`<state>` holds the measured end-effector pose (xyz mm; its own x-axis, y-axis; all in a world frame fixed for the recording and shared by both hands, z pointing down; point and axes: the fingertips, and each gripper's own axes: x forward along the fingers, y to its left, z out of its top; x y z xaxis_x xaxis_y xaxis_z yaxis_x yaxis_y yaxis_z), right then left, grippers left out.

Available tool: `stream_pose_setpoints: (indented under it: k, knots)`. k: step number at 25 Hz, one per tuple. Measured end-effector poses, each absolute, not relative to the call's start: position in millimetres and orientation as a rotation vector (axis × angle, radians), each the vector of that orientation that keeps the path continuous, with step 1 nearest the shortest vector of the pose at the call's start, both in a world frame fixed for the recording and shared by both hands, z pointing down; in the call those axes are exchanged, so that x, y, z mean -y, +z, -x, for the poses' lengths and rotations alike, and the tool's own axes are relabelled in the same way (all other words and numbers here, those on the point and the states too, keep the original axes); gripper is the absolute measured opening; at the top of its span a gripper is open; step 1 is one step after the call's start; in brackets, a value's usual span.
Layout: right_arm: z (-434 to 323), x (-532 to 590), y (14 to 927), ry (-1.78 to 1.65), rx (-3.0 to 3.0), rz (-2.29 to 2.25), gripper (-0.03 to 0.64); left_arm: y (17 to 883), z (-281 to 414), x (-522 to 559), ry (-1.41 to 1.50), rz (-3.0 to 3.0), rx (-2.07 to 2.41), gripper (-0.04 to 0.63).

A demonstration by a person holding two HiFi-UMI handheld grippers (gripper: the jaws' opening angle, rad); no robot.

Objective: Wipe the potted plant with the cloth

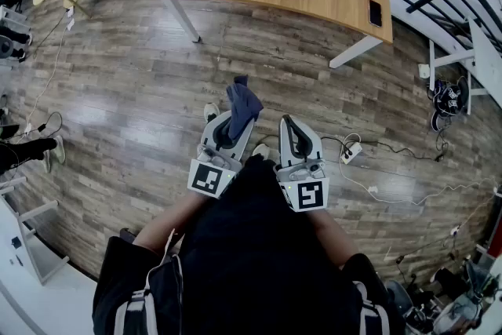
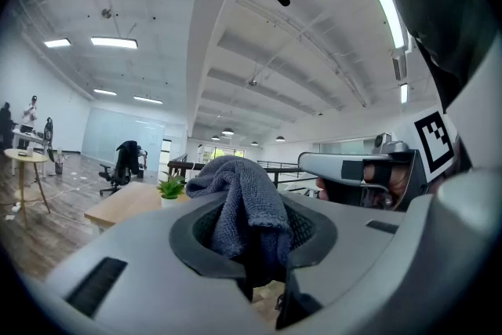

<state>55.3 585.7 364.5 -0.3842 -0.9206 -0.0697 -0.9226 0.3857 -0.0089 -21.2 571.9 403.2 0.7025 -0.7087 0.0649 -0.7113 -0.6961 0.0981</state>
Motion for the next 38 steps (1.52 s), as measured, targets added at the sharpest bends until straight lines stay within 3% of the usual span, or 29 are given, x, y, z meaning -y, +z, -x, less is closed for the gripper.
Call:
stream_pose_setpoints:
  k: [21,26,33,38]
  knots:
    - [-49,-550,414,-0.249,-2.701,1.530,0.018,432,74,-527,-0.027,-2.551,1.399,0.115]
    - [-58,-502,402,-0.060,-2.666,1.553,0.018,455,51,-470,0.038,-2.565,1.277,0.115]
    - [-71,-387,414,-0.233,-2.652,1.675,0.018,451,37,-362,0.023,-2.614,1.172,0.115]
    - [-58,-312,410,-0.262,-2.655,1.673,0.018,437,70,-280,0.026,-2.623,1.209,0.115]
